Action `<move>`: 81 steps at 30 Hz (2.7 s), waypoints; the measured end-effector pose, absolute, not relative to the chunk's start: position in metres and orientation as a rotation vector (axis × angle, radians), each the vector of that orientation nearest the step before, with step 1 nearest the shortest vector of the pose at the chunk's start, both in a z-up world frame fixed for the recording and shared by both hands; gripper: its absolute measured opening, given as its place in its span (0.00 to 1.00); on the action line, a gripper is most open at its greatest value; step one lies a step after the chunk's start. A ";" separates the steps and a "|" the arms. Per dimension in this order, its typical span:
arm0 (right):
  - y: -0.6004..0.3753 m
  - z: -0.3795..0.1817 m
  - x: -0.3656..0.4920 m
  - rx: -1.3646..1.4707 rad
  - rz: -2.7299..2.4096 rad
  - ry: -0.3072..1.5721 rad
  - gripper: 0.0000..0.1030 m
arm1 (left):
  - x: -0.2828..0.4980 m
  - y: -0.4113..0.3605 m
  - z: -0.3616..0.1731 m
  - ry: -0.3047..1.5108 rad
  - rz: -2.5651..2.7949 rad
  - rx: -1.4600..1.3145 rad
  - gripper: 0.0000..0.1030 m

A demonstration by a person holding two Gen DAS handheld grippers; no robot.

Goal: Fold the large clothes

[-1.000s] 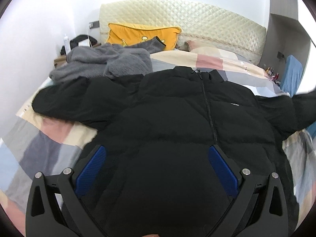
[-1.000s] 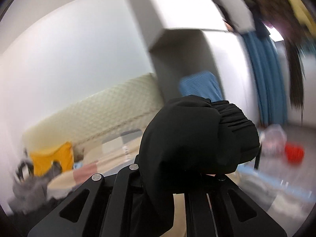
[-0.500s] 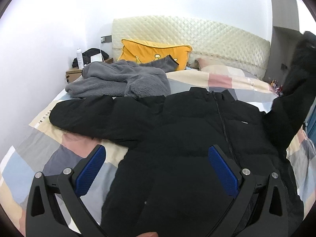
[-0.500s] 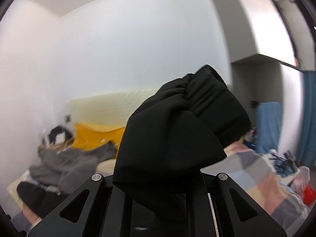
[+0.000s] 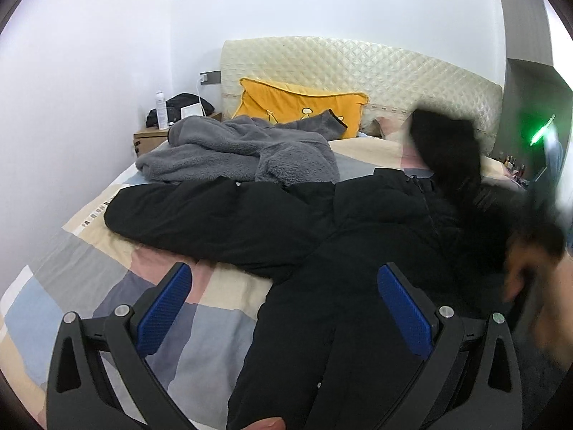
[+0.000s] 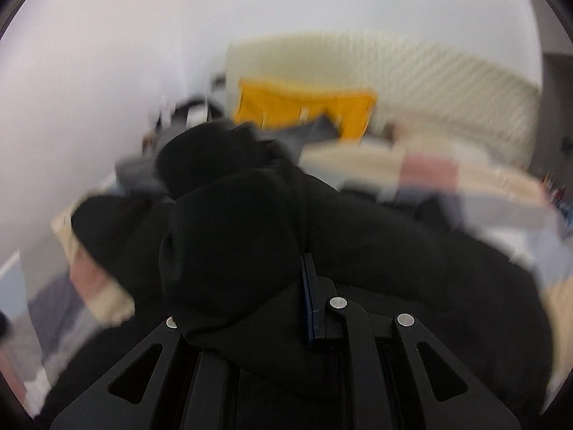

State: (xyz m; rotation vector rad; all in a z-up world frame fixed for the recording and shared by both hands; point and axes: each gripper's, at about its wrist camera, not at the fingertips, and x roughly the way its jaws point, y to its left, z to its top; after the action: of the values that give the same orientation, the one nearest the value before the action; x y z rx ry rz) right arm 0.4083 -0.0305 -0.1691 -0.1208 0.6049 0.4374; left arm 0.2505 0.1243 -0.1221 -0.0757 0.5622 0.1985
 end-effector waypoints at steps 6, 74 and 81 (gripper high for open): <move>-0.005 -0.225 0.420 -0.256 0.422 0.739 0.11 | 0.256 0.121 -0.129 0.549 0.191 -0.041 1.00; -0.279 -0.126 0.242 0.049 0.192 0.533 0.80 | 0.210 -0.005 -0.136 0.682 -0.058 -0.071 1.00; -0.264 -0.119 0.188 0.025 0.224 0.486 0.80 | 0.196 -0.001 -0.130 0.652 -0.063 -0.089 1.00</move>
State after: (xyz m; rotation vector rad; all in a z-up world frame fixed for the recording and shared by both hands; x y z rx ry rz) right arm 0.1884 -0.2641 -0.1187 0.0246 0.4859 0.2245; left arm 0.1957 -0.0008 -0.1302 -0.0894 0.6522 -0.0633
